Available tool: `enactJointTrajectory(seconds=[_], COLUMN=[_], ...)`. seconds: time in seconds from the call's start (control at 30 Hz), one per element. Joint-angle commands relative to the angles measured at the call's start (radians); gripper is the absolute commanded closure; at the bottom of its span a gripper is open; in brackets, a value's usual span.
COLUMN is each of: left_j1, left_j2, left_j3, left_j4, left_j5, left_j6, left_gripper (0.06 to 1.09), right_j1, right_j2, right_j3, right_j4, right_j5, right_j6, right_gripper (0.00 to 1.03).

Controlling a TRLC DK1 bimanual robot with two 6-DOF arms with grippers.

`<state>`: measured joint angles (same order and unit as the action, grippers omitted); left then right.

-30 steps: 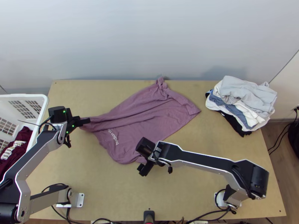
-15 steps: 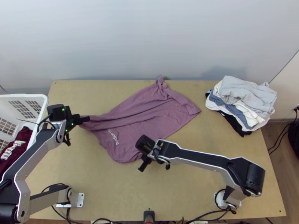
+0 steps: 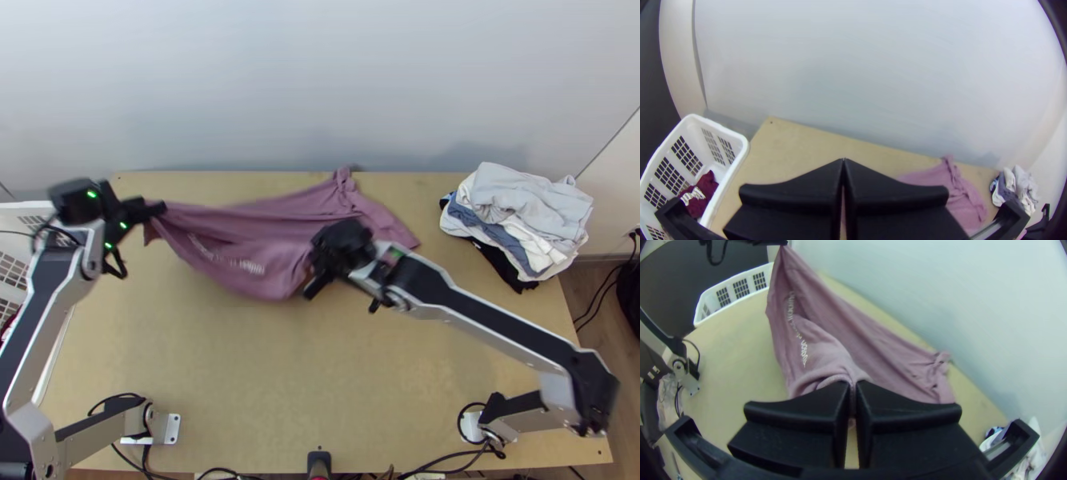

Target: Fold the t-shirt

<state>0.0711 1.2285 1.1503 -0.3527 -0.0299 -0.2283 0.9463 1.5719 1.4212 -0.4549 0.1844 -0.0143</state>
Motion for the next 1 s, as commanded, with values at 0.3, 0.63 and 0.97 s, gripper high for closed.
enactJointTrajectory(seconds=[0.3, 0.63, 0.97], left_j1=[0.257, 0.484, 0.582], left_j2=[0.060, 0.051, -0.012], left_j3=[0.647, 0.997, 1.062], left_j4=[-0.137, -0.121, -0.045], left_j5=[-0.010, -0.041, -0.067], left_j6=[-0.075, -0.088, -0.077], left_gripper=[1.05, 1.05, 1.05], right_j1=[0.055, 0.170, 0.217], right_j2=[-0.079, -0.084, -0.081], right_j3=[0.383, 0.369, 0.366], right_j4=[0.019, 0.303, 0.378], right_j5=[0.181, 0.219, 0.233], right_j6=[-0.269, -0.455, -0.472], right_gripper=[1.00, 1.00, 1.00])
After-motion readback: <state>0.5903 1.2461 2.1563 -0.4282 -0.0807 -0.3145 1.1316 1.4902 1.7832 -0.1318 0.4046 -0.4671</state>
